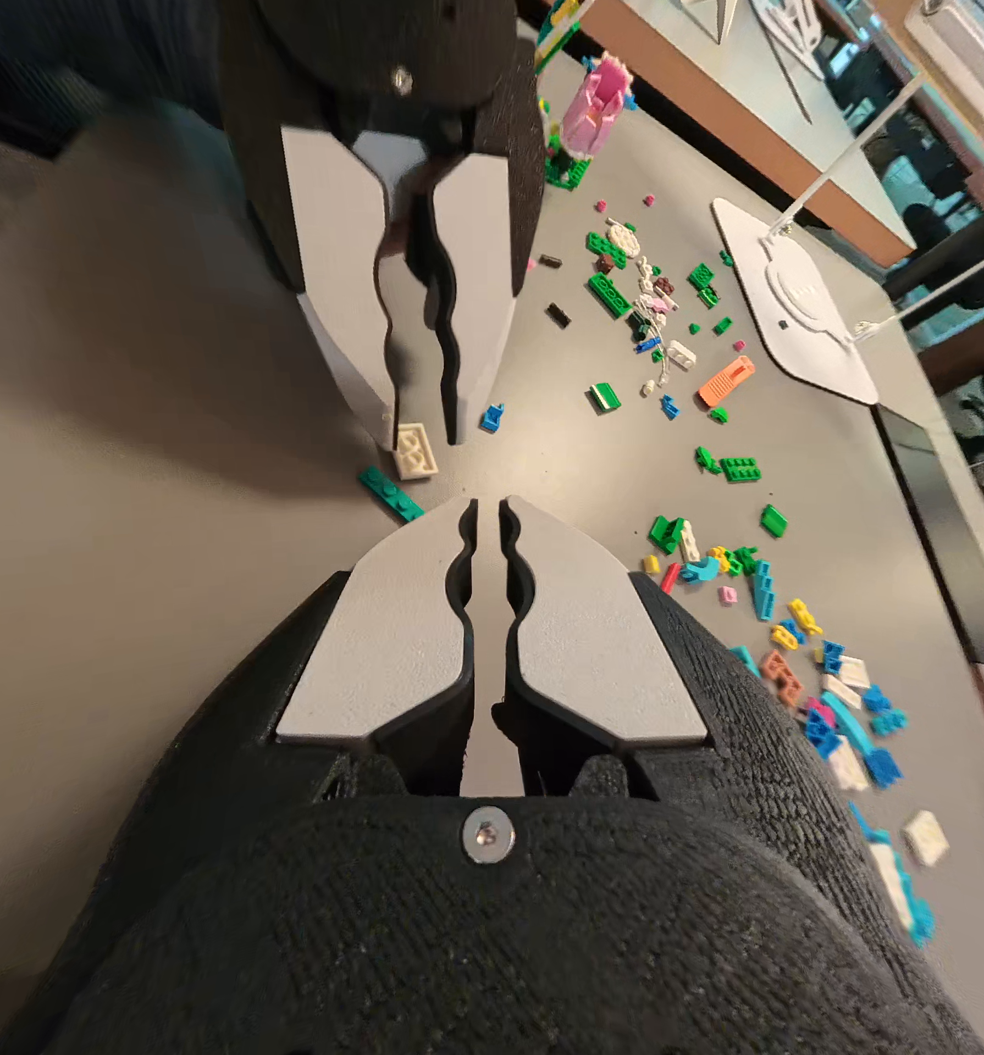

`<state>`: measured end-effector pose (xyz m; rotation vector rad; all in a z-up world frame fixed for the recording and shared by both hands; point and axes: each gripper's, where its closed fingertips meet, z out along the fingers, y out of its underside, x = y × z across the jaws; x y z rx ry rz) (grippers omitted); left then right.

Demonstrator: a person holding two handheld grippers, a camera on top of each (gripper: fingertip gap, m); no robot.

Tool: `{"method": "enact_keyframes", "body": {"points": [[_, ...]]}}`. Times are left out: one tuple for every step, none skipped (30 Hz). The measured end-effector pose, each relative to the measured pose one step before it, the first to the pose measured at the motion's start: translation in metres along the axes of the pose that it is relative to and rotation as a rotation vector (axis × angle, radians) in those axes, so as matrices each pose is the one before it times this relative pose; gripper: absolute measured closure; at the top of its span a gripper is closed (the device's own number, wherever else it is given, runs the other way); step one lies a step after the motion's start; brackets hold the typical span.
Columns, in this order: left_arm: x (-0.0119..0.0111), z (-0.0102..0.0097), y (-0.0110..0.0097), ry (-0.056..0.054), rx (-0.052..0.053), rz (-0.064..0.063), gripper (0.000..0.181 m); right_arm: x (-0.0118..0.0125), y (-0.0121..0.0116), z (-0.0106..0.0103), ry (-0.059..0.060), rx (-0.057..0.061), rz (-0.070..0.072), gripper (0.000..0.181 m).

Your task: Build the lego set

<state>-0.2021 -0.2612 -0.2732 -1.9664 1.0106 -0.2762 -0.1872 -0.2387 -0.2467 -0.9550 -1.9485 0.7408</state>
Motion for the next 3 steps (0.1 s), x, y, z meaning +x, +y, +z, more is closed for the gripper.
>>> {"method": "enact_keyframes", "body": {"points": [[-0.00071, 0.00014, 0.0024, -0.0072, -0.0199, 0.0048, 0.159, -0.00056, -0.00135, -0.00062, -0.0151, 0.0131, 0.0271, 0.175], [0.00006, -0.00016, 0.00131, -0.0019, -0.0158, 0.0016, 0.156, -0.0003, -0.00122, -0.00058, -0.0125, 0.0134, 0.0259, 0.174], [0.00109, -0.00024, 0.00056, 0.0036, -0.0125, -0.0008, 0.153, -0.00031, -0.00116, -0.00054, -0.0122, 0.0134, 0.0257, 0.174]]}}
